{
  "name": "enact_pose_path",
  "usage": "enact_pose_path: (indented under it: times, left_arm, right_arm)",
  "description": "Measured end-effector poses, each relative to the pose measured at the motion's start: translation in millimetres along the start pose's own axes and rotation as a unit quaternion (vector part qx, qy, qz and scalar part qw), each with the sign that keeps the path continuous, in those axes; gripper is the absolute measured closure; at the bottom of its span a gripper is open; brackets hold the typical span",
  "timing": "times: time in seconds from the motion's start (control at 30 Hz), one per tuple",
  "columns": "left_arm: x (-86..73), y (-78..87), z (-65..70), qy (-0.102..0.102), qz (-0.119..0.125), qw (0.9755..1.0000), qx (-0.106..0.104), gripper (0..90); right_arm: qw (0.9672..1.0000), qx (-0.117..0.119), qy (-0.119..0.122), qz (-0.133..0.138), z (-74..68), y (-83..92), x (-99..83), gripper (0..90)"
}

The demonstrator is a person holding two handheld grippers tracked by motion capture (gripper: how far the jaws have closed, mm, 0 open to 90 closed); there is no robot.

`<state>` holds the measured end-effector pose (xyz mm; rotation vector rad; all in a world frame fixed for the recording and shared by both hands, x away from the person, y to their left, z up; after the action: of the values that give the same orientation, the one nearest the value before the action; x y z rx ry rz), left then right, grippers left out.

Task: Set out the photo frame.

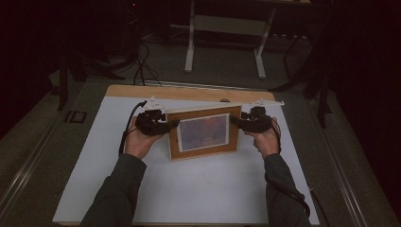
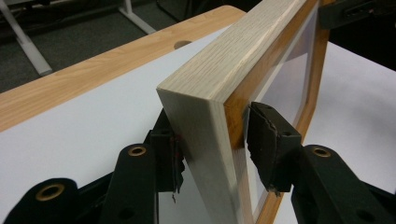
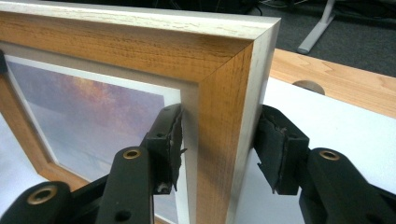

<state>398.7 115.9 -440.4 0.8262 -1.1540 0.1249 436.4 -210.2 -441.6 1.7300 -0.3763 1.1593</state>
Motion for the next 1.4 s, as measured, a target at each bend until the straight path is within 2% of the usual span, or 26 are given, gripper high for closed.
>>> enact_pose_path:
  times: [0.63, 0.87, 1.4]
  left_arm:
    - [1.9, -4.5, -11.2, 0.020, 0.012, 0.9997, -0.006, 54.1]
    - [1.7, -5.7, -13.9, 0.030, 0.020, 0.9992, -0.014, 54.0]
    - [1.4, -6.8, -17.5, 0.039, 0.026, 0.9988, -0.018, 52.7]
  right_arm:
    - [0.9998, -0.004, -0.017, -0.007, -3.0, 9.9, -7.8, 60.5]
    - [0.9997, -0.005, -0.021, -0.008, -4.3, 12.1, -9.6, 61.3]
    - [0.9995, -0.004, -0.026, -0.015, -7.6, 16.1, -12.4, 61.5]
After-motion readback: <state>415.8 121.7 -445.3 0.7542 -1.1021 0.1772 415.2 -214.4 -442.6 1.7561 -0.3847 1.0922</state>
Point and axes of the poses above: each handheld gripper's, and its own axes: y roughly backward along the jaws, x roughly out of its top, z roughly to its right, the point moved 3 cm from there along -y, roughly forward along the jaws, and after that the axes turned 8 degrees about -x, right-handed, at the moved point
